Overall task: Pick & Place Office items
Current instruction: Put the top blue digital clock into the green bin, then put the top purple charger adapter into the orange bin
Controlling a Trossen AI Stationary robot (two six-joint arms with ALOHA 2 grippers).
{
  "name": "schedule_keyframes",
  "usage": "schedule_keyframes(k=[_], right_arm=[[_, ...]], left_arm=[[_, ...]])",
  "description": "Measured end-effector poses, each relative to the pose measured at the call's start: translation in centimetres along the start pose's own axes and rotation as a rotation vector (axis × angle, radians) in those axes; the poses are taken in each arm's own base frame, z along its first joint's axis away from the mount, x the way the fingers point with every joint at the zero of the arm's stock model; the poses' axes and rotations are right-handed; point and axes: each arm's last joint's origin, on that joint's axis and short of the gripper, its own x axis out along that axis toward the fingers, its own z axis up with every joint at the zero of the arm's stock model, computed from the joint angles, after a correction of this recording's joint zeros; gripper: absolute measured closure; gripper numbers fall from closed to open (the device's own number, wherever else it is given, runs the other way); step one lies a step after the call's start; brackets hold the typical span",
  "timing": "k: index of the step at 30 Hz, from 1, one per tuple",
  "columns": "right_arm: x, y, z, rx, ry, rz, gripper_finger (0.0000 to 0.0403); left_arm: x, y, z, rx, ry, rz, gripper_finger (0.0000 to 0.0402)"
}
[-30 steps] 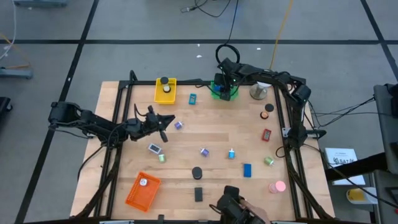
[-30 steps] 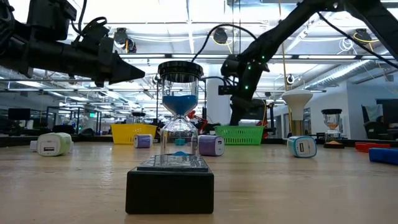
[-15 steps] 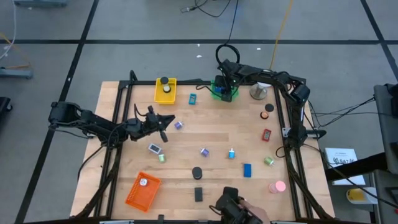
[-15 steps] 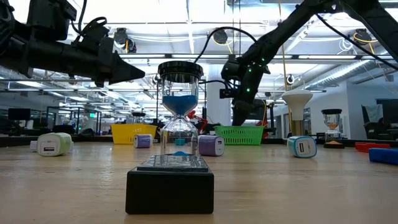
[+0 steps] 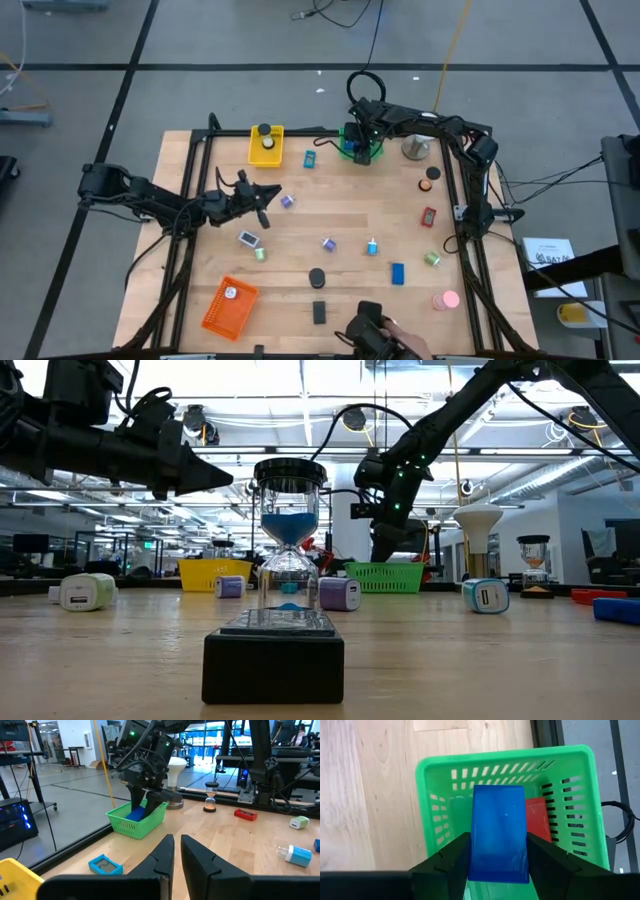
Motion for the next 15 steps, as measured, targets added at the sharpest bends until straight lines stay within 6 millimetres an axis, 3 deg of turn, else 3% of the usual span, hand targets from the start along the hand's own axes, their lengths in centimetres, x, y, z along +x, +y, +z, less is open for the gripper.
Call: schedule_keyframes(k=[15], right_arm=[[0.04, 0.3, 0.4, -0.015, 0.008, -0.046, 0.02]], left_arm=[[0.0, 0.01, 0.0, 0.0, 0.0, 0.0, 0.0364]])
